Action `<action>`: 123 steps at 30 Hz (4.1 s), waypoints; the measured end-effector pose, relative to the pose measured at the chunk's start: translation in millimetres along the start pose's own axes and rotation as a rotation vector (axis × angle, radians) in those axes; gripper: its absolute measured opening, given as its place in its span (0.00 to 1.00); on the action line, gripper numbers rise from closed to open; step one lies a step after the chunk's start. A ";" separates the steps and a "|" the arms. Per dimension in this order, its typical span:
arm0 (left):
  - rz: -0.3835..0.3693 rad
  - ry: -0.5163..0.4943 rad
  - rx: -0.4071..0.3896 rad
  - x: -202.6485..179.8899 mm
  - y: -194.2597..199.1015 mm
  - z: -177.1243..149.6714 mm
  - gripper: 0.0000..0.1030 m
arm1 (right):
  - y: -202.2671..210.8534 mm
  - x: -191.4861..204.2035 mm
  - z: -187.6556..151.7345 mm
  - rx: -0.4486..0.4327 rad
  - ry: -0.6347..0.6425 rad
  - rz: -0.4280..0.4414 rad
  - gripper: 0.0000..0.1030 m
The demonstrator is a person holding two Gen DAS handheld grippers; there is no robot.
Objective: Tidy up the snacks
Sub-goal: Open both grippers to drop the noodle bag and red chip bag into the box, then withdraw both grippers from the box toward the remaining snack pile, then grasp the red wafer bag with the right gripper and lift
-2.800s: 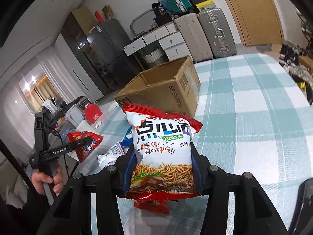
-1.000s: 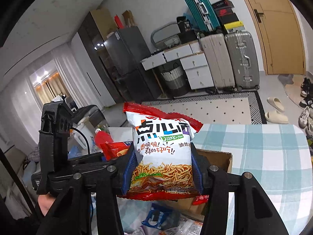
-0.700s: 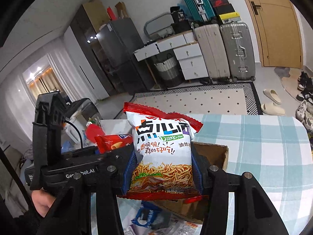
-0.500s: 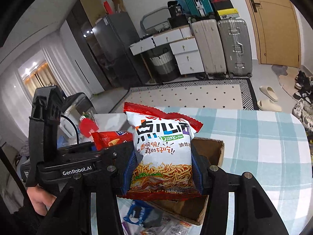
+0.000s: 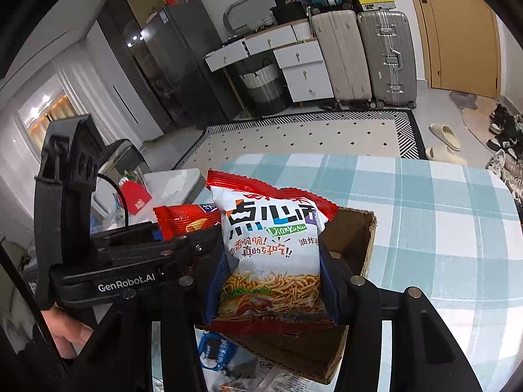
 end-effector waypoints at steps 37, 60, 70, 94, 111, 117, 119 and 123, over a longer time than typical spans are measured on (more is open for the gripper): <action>0.117 -0.078 -0.187 -16.0 122.2 -81.9 0.79 | 112.7 23.2 -47.4 -0.226 0.109 0.045 0.72; 0.141 -0.118 -0.313 -22.3 184.6 -188.9 0.86 | 178.0 47.8 -157.9 -0.376 0.096 0.132 0.94; 0.173 -0.139 -0.368 -8.0 185.8 -238.3 0.99 | 173.2 36.8 -198.5 -0.335 0.071 0.061 0.95; 0.185 -0.048 -0.199 54.0 120.4 -304.5 0.99 | 85.1 35.4 -279.1 -0.009 0.074 -0.048 0.95; 0.154 -0.041 -0.161 58.9 98.8 -309.5 0.99 | 61.4 39.4 -281.6 0.081 0.128 -0.067 0.89; 0.129 -0.016 -0.153 62.2 95.2 -308.5 0.99 | 53.7 36.8 -282.6 0.103 0.137 -0.114 0.65; 0.120 -0.009 -0.147 63.1 94.0 -308.8 0.99 | 54.8 36.2 -283.0 0.104 0.137 -0.098 0.55; 0.118 -0.011 -0.146 62.7 93.2 -308.9 0.99 | 58.8 30.1 -283.8 0.089 0.127 -0.101 0.44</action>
Point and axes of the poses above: each gripper's, at about its wrist camera, not at the fingertips, and y roughly against the way its jaws point, x to its left, z to its top, the point moved 5 cm from there along -y, roughly the way its jaws point, and after that the axes turned 2 degrees about -x, right-handed, at the moved point
